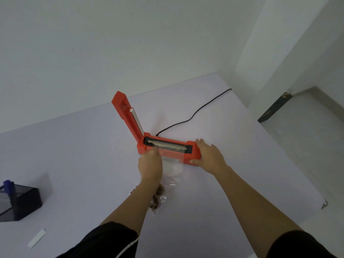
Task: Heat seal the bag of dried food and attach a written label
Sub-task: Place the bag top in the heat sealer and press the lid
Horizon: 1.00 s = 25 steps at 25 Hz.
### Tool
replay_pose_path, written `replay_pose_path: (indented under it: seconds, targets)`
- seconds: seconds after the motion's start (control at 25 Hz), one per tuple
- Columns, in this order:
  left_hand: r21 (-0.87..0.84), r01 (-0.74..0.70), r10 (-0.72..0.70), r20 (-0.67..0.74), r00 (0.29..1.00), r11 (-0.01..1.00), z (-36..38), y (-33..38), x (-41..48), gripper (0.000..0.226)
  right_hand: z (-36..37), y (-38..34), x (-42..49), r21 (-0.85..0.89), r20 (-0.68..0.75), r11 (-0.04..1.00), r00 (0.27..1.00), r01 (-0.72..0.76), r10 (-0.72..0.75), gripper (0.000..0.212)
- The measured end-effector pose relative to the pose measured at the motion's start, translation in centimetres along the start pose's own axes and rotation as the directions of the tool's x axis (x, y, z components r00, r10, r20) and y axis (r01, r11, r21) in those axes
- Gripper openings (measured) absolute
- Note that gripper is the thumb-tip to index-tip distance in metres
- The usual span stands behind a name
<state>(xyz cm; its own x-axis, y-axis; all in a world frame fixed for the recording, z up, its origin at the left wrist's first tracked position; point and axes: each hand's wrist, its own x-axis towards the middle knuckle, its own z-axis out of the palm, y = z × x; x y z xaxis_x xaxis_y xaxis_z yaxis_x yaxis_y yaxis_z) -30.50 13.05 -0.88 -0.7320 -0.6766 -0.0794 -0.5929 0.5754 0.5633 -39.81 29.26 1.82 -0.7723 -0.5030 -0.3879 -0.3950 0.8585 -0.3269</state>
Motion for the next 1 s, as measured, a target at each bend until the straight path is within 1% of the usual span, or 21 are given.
replay_pose_path:
  seconds: [0.08,0.2,0.24,0.32,0.44,0.6,0.72,0.8,0.88,1.0]
  targets:
    - [0.007,-0.001,0.001,0.007,1.000,1.000,0.0,-0.1,0.1,0.022,0.0,0.0,0.0,0.006,0.000,1.000,1.000,-0.003,0.003,0.083]
    - [-0.148,0.141,-0.146,-0.026,0.989,0.979,-0.5,0.3,0.4,0.014,0.0,0.0,0.0,0.020,0.003,1.000,1.000,-0.004,0.004,0.082]
    - [-0.199,0.178,-0.187,-0.029,0.982,0.964,-0.6,0.3,0.5,0.017,0.0,0.0,0.0,0.024,0.005,1.000,1.000,-0.003,0.003,0.082]
    - [-0.253,0.217,-0.223,0.006,0.975,0.943,-0.7,0.2,0.9,0.021,0.0,0.1,0.0,0.035,0.008,0.999,1.000,-0.003,0.003,0.083]
    - [-0.274,0.233,-0.234,0.028,0.972,0.933,-0.6,-0.1,1.2,0.020,0.1,0.2,0.0,0.047,0.016,0.999,1.000,-0.009,0.008,0.084]
    - [-0.211,0.218,-0.234,-0.056,0.971,0.953,-0.3,0.3,1.2,0.019,0.1,0.2,0.1,0.047,0.012,0.999,1.000,-0.009,0.009,0.086]
    - [-0.206,0.245,-0.269,-0.097,0.958,0.947,-0.2,1.1,1.2,0.018,0.1,0.3,0.0,0.048,0.004,0.999,1.000,-0.013,0.013,0.085]
    - [-0.169,0.206,-0.227,-0.116,0.967,0.964,-0.2,1.1,1.0,0.018,0.3,0.3,0.1,0.040,0.002,0.999,1.000,-0.007,0.007,0.085]
    - [-0.068,0.097,-0.105,-0.127,0.986,0.993,-0.1,0.7,0.9,0.017,0.3,0.3,0.1,0.042,0.008,0.999,1.000,-0.004,0.004,0.085]
    - [0.066,-0.046,0.052,-0.095,0.994,0.997,0.1,0.3,0.9,0.016,0.3,0.4,0.1,0.051,0.001,0.999,1.000,-0.004,0.004,0.086]
